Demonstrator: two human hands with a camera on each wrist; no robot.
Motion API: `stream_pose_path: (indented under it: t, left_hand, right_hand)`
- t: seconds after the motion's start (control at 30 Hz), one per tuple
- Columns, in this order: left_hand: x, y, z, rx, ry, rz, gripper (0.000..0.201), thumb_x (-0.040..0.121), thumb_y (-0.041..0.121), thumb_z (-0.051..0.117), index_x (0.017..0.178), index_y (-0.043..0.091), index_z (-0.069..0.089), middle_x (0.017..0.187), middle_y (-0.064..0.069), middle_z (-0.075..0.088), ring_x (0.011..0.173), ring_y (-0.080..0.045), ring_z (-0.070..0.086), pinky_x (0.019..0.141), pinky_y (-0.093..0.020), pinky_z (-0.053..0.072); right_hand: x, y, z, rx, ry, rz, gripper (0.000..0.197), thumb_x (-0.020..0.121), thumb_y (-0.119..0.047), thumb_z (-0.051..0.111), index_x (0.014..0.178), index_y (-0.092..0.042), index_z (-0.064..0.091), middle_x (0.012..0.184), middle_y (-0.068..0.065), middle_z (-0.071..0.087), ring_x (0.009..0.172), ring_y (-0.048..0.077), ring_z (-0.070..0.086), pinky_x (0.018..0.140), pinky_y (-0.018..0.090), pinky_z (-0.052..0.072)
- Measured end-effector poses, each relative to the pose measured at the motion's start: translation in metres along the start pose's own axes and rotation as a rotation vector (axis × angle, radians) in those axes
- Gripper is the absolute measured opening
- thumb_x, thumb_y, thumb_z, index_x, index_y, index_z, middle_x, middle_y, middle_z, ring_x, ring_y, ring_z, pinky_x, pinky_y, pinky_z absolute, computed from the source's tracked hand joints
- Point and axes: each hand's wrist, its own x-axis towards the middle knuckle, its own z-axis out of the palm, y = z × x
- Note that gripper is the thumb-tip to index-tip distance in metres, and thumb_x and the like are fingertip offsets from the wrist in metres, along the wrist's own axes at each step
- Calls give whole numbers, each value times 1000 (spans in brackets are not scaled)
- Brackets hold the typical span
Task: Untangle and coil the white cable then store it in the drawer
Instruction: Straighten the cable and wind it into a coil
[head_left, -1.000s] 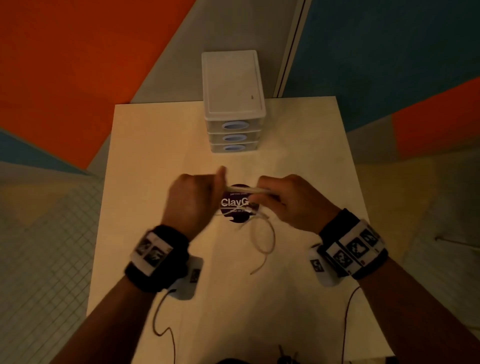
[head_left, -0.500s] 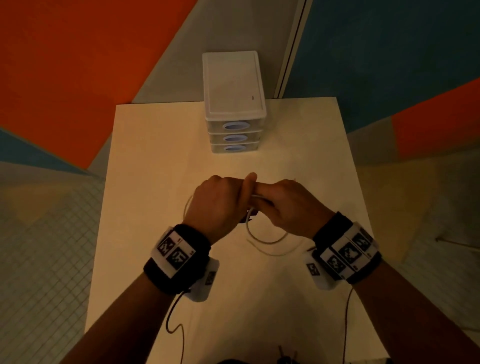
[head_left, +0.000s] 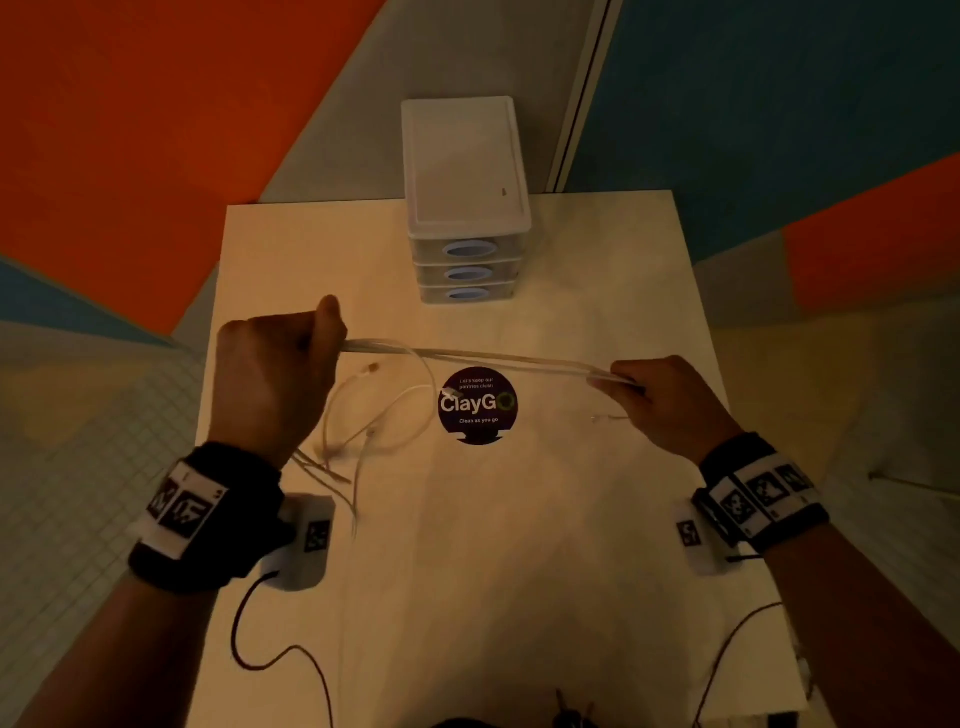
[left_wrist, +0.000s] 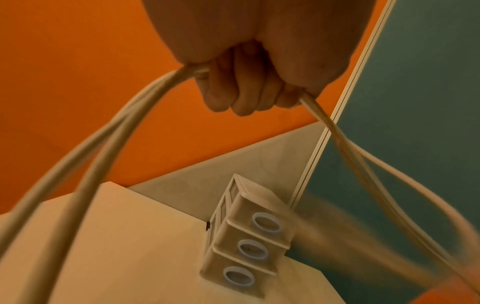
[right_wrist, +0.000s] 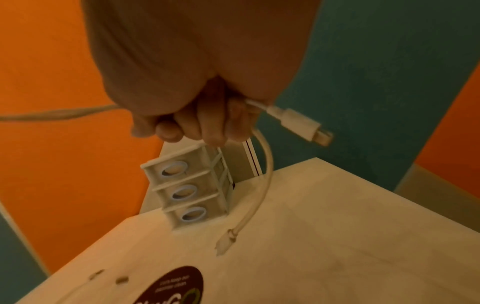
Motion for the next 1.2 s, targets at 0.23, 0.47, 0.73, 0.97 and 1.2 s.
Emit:
stream_pose_path:
  t: [0.23,0.47,0.73,0.97,1.2]
  left_hand:
    - [-3,17,29,8,-45,62,57,101,32,44,48,13,54,34,-1,41,30,-24,39,42,-26,31]
    - [-12,50,67,31,-186,173,51,97,42,33,58,16,53,45,-6,57,40,-31,49,48,-37,43]
    - [-14,45,58,33,-244,203,57,100,45,26,58,21,55,44,-1,48,41,-26,40,51,-32,33]
    - [-10,3,52,197,-256,22,56,103,38,37,48,27,31,41,9,30,38,-22,35,47,-28,21]
    - [-6,35,82,263,-336,105,53,104,40,31,63,17,56,48,1,43,48,-30,49,55,-31,28]
  right_hand:
    - [9,-27,-1,104,-193,109,89,58,-74,71,133,-34,45,119,-11,56,105,5,55,91,32,47]
    - [24,-126,16,365,-281,-146,86,81,-37,77,151,-26,28,142,-1,52,125,11,54,107,35,47]
    - [18,-121,31,456,-300,-149,25,98,-32,57,116,-15,57,104,1,73,93,10,70,82,34,59]
    - [14,-49,13,71,-158,-118,34,102,-36,45,77,-15,56,56,-9,48,49,7,43,53,26,35]
    - [25,-87,45,117,-263,-28,56,87,-41,69,134,-25,46,128,-2,64,111,14,64,90,37,56]
